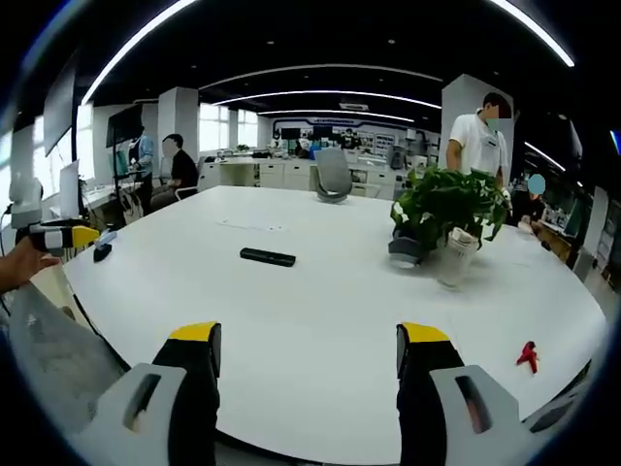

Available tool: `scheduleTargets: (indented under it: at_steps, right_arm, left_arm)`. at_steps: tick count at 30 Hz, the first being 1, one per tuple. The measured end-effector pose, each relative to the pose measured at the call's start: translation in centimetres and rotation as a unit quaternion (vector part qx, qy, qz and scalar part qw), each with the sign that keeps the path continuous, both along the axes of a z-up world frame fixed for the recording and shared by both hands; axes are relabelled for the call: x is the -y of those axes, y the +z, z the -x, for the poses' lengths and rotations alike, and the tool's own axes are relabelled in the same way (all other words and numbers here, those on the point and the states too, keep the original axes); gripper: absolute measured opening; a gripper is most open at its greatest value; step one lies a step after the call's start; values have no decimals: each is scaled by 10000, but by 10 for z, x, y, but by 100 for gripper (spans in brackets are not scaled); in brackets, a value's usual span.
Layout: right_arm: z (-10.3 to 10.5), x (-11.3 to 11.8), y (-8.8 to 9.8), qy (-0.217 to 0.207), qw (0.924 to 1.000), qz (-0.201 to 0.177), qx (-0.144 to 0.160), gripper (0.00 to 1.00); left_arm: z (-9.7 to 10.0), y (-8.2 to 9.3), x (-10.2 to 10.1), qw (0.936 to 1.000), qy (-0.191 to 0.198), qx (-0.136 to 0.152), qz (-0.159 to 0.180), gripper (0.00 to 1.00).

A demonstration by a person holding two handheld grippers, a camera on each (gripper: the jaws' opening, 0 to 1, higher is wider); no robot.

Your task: Press the specified remote control buttons in sequence, fully releasing each button before pressing the next.

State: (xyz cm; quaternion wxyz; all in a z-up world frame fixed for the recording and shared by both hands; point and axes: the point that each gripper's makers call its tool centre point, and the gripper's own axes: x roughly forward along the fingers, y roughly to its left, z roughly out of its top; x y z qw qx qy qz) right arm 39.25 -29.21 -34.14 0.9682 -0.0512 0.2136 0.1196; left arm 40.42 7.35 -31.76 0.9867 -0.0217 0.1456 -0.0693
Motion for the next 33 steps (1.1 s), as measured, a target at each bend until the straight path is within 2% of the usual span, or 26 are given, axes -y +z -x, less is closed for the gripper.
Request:
scheduleTargets:
  at_steps: [9, 33]
  right_arm:
    - [0, 3, 1, -90, 10000, -34, 17, 76]
    - [0, 0, -1, 2, 10000, -75, -57, 73]
  left_arm:
    - [0, -1, 0, 10000, -7, -21, 24, 84]
    - [0, -9, -2, 9998, 1, -184, -24, 84]
